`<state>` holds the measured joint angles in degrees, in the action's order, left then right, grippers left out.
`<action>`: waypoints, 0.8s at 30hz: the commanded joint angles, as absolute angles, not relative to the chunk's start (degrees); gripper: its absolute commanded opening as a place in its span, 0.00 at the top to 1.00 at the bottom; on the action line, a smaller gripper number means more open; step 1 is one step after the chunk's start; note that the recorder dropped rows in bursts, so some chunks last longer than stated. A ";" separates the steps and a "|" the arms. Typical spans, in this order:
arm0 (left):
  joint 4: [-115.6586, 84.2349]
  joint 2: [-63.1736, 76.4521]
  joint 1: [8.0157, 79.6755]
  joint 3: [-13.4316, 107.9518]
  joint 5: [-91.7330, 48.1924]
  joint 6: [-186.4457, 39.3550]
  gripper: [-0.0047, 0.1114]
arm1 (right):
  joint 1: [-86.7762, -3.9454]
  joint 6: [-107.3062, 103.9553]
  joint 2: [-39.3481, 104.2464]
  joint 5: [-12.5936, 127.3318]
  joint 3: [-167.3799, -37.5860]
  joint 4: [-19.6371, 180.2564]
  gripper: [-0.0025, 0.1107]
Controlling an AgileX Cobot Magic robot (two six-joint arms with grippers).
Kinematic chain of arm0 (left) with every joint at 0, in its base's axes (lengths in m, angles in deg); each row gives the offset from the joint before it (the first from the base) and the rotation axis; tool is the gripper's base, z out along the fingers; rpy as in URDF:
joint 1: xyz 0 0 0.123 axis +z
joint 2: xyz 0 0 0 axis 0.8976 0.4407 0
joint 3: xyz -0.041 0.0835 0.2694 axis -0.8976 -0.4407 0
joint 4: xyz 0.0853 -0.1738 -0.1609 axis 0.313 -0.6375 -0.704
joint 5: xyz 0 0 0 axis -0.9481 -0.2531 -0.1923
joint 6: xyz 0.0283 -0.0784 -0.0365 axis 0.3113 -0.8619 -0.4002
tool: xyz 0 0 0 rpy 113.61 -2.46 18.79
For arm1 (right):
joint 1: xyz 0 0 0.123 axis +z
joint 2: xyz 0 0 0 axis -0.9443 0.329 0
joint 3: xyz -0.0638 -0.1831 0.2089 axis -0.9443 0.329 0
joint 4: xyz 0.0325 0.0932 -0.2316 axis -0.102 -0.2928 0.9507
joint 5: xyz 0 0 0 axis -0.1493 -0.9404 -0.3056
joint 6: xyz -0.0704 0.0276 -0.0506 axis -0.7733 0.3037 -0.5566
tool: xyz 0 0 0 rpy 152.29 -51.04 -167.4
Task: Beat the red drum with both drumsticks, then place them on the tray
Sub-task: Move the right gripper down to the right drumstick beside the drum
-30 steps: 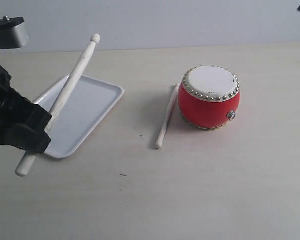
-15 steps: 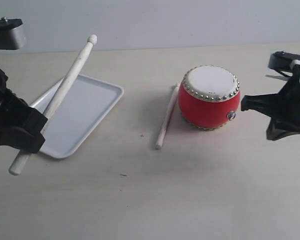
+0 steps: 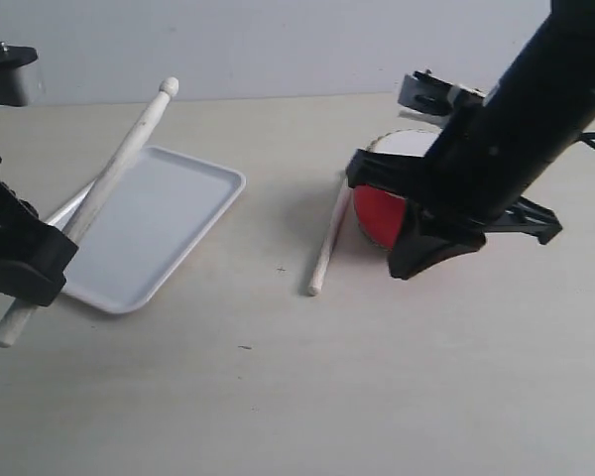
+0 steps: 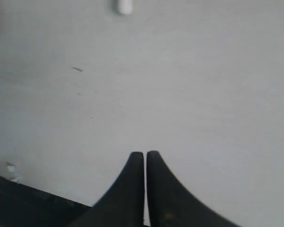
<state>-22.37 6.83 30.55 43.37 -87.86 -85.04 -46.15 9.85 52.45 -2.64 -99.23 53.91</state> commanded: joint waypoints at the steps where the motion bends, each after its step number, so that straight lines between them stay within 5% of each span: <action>1: -18.57 6.26 30.53 43.24 -88.51 -85.70 0.96 | -42.06 10.41 52.35 11.88 -100.61 46.37 0.95; 9: -17.91 6.26 30.53 43.24 -87.95 -85.34 0.96 | -40.11 5.53 53.29 29.45 -100.61 27.40 0.95; 14: -17.91 6.26 30.53 43.24 -86.36 -85.34 0.96 | -40.11 34.36 56.42 19.57 -101.44 43.60 0.95; 24: -17.83 6.26 30.53 43.24 -86.09 -84.05 0.96 | -40.11 42.22 62.21 4.60 -113.74 58.77 0.95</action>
